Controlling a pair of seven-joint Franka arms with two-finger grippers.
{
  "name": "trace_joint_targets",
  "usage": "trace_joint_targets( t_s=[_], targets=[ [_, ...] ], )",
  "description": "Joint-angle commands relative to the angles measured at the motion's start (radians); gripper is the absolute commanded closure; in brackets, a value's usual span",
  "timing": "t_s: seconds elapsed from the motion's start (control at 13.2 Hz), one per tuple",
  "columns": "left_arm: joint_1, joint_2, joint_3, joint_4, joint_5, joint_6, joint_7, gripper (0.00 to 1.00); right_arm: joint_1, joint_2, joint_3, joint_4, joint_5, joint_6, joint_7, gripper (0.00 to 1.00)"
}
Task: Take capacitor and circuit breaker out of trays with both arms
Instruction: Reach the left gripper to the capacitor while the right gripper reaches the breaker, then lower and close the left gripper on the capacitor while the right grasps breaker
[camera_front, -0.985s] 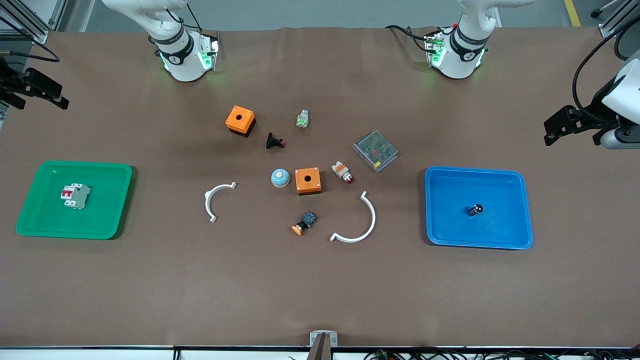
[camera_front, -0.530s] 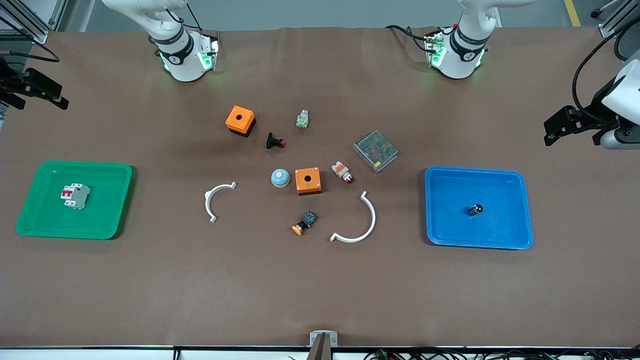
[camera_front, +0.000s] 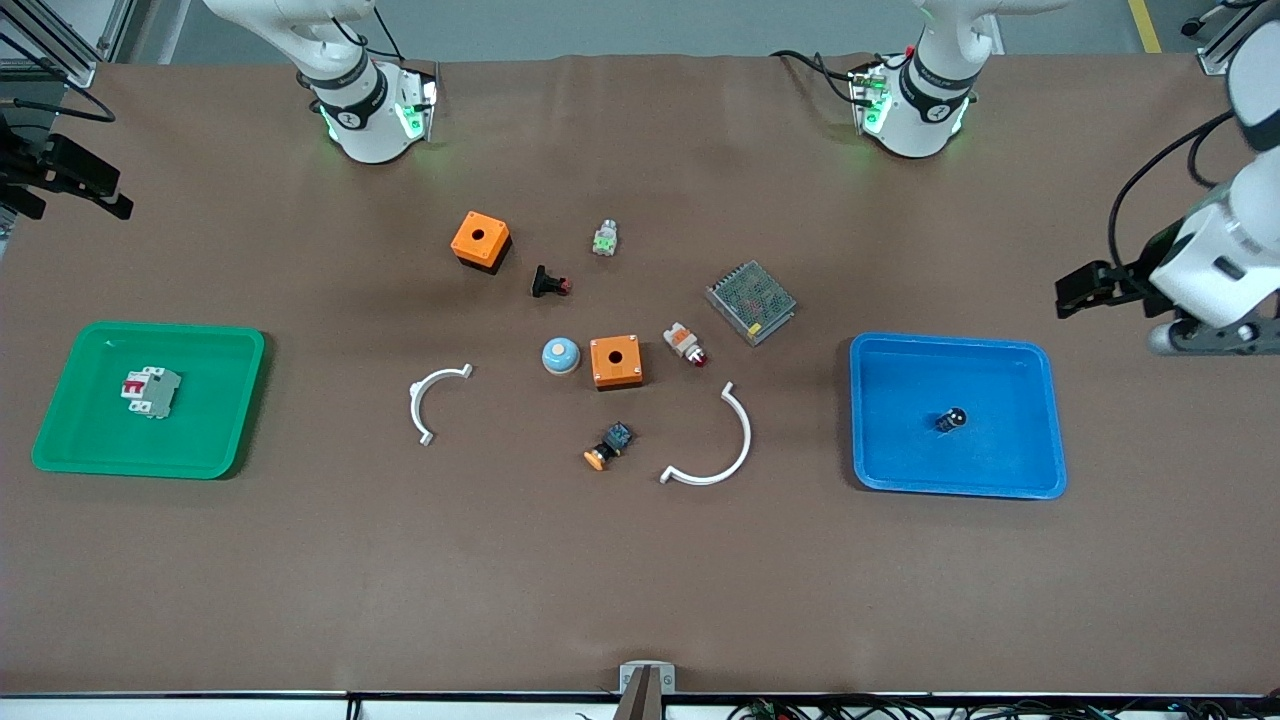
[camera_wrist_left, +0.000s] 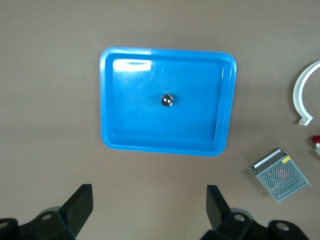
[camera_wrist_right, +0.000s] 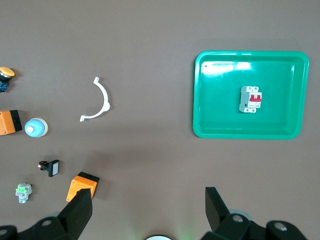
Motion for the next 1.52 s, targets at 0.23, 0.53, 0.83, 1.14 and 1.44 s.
trace_joint_targets(
  t_s=[0.23,0.53,0.83,1.14,1.44],
  targets=[
    [0.019,0.092,0.0,-0.15,-0.023,0.142,0.025,0.0,0.006,0.079,-0.01,0.035,-0.003,0.013,-0.001,0.0],
    [0.042,0.11,-0.002,-0.32,-0.022,0.417,0.025,0.0,0.001,0.203,-0.012,0.058,-0.005,0.06,-0.004,0.0],
    [0.036,0.212,-0.005,-0.334,-0.022,0.574,0.025,0.0,0.003,0.251,-0.012,0.06,-0.023,0.083,-0.004,0.0],
    [0.03,0.29,-0.008,-0.354,-0.019,0.697,0.025,0.0,-0.089,0.269,-0.016,0.007,-0.075,0.158,-0.03,0.0],
    [0.017,0.345,-0.008,-0.354,-0.016,0.749,0.024,0.0,-0.204,0.32,-0.015,-0.073,-0.091,0.307,-0.099,0.0]
  ],
)
